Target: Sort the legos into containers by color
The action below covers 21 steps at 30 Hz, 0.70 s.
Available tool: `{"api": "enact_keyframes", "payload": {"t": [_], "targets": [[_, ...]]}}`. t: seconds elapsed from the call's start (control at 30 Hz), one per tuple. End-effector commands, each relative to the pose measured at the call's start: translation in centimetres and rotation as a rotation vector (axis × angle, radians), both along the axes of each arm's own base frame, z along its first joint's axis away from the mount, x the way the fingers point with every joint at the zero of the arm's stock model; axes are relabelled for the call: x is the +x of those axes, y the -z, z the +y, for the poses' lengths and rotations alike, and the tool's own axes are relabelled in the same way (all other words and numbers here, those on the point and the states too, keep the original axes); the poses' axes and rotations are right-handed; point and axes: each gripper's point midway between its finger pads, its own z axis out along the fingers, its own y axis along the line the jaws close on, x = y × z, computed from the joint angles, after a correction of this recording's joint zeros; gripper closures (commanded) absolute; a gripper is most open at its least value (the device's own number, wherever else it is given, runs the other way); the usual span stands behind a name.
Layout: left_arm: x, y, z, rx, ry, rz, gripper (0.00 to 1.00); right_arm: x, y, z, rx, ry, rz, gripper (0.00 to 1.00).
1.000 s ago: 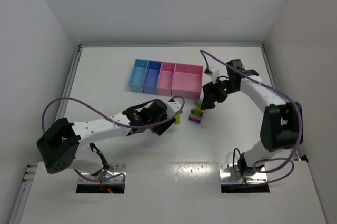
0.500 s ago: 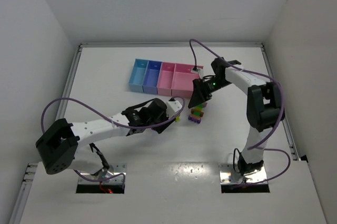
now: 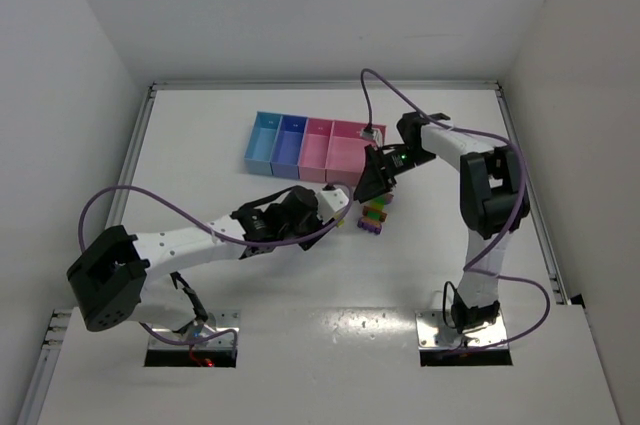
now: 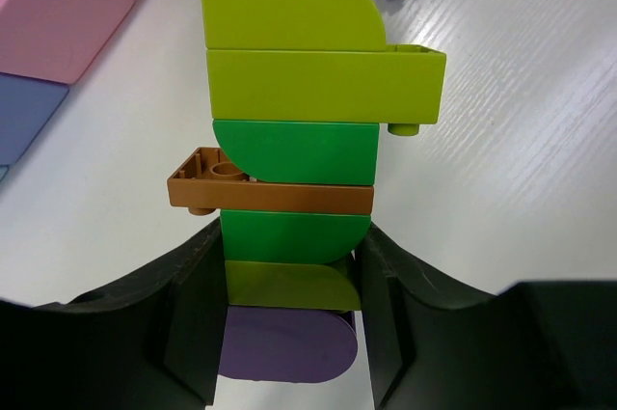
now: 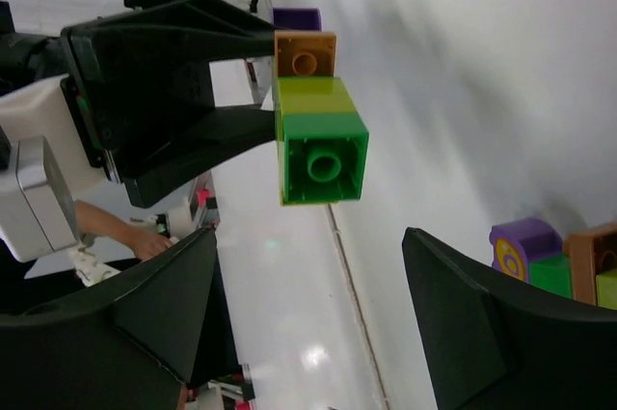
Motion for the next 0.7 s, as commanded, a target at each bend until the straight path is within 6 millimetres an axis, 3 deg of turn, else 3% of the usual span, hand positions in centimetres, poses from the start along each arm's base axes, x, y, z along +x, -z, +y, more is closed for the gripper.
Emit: {"api": "enact_keyframes", "payload": {"t": [0.0,0.17,0.27,0.4,0.53,0.67], "targets": [[0.9,-4.0,-2.3,-0.097,0.03,-0.102,1.0,1.3,-1.4,1.0,0.08,0.003,-0.02,0.22],[0.9,-4.7,-2.9,-0.115,0.045,-0.124,1.0,1.9,-1.4,1.1,0.082,0.006,-0.028,0.26],[1.4,-5.8,-3.3,-0.136,0.038,-0.146,1.0,2.0,-1.3,1.5,0.085,-0.004,-0.039,0.34],[1.5,-5.4,-3.5,-0.127,0.038,-0.139,1.0,2.5,-1.6,1.7,0.097,-0.004,-0.051,0.43],[1.6,-5.2,-3.7,-0.132,0.032,-0.134,1.0,1.7,-2.0,2.3,0.112,-0.043,-0.068,0.5],[1.6,-4.9,-3.7,-0.125,0.032,-0.129,1.0,0.6,-2.2,2.2,0.114,-0.083,-0.065,0.7]]}}
